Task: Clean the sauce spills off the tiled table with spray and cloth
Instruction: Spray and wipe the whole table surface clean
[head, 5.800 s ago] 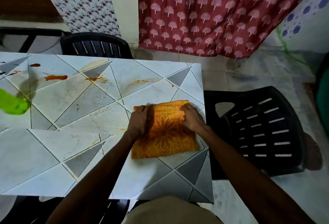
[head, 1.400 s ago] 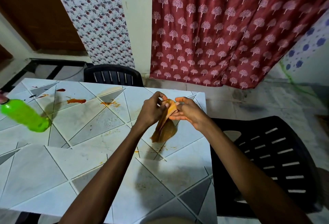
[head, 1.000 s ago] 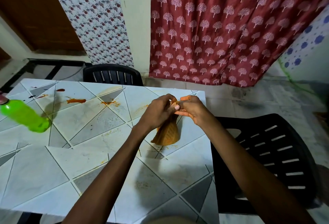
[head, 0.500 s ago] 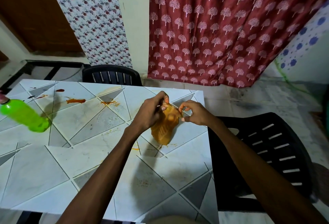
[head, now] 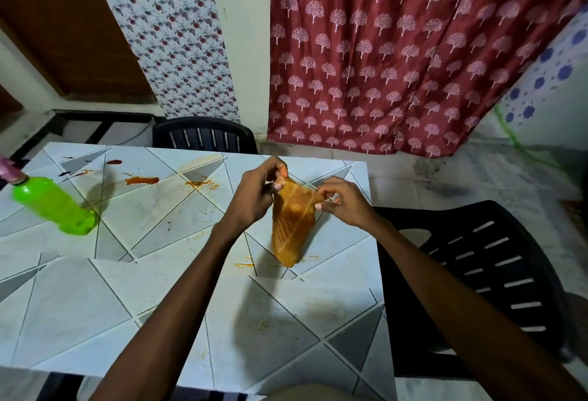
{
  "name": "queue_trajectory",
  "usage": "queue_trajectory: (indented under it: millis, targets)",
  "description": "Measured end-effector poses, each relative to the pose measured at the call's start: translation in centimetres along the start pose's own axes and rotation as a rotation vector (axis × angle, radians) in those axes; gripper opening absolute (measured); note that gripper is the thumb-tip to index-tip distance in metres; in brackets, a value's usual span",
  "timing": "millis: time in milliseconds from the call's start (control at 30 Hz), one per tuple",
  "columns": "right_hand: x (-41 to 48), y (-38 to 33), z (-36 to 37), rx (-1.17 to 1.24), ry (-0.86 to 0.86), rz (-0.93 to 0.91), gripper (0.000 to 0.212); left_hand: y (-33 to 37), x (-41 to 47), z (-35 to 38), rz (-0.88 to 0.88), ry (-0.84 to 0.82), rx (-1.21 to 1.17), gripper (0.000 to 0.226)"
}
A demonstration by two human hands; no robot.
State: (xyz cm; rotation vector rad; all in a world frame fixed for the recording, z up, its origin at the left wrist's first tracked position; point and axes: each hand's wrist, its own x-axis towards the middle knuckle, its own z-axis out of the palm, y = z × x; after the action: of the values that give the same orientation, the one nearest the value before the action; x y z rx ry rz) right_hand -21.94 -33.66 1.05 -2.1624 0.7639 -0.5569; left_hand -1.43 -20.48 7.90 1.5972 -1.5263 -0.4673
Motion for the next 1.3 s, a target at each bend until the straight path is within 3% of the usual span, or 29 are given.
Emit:
queue_trajectory:
  millis: [100,167,233,300,400,500,700,867,1000,1100,1200,1300]
  targets:
    - [0.0,-0.4,-0.7,0.318,0.063,0.143,0.019,-1.0,0.0,-0.6,-0.047,0.113,0.022,0.027]
    - [-0.4,-1.0,-1.3,0.561,-0.008,0.264,0.018,-1.5,0.1,-0.9,-0.085,0.161,0.045,0.028]
    - [-0.6,-1.0,-1.7,0.595,-0.121,0.246,0.011,-1.8,0.4,-1.1,-0.096,0.181,0.056,0.029]
    - [-0.8,-0.8,-1.8,0.461,-0.132,0.186,0.009,-1.8,0.7,-1.0,-0.085,0.174,0.082,0.033]
    - [-0.4,-1.0,-1.5,0.17,0.044,0.083,0.019,-2.5,1.1,-0.6,-0.131,0.144,0.165,0.041]
    - [-0.4,-1.2,-1.6,0.099,0.121,0.052,0.025,-3.4,1.2,-0.1,-0.188,0.145,0.195,0.046]
    - [-0.9,-1.3,-1.4,-0.16,0.32,-0.048,0.016,-4.1,0.7,1.6,-0.214,0.168,0.132,0.04]
    - [-1.5,-1.5,-1.3,-0.236,0.427,-0.017,0.015,-3.7,0.2,3.0,-0.19,0.217,0.048,0.046]
    - [-3.8,0.1,-0.5,-0.226,0.334,0.058,0.027,-4.4,-2.5,4.5,-0.171,0.164,-0.019,0.046]
    - [-7.4,2.9,2.2,-0.275,0.09,0.044,0.017,-6.6,-6.4,6.7,-0.257,-0.02,-0.03,0.051]
    - [-10.1,4.6,4.2,-0.186,-0.123,0.202,0.009,-8.3,-9.2,8.6,-0.412,-0.173,-0.068,0.042]
    - [-10.8,5.3,5.0,-0.052,-0.16,0.374,0.007,-9.1,-9.9,9.5,-0.488,-0.238,-0.083,0.044]
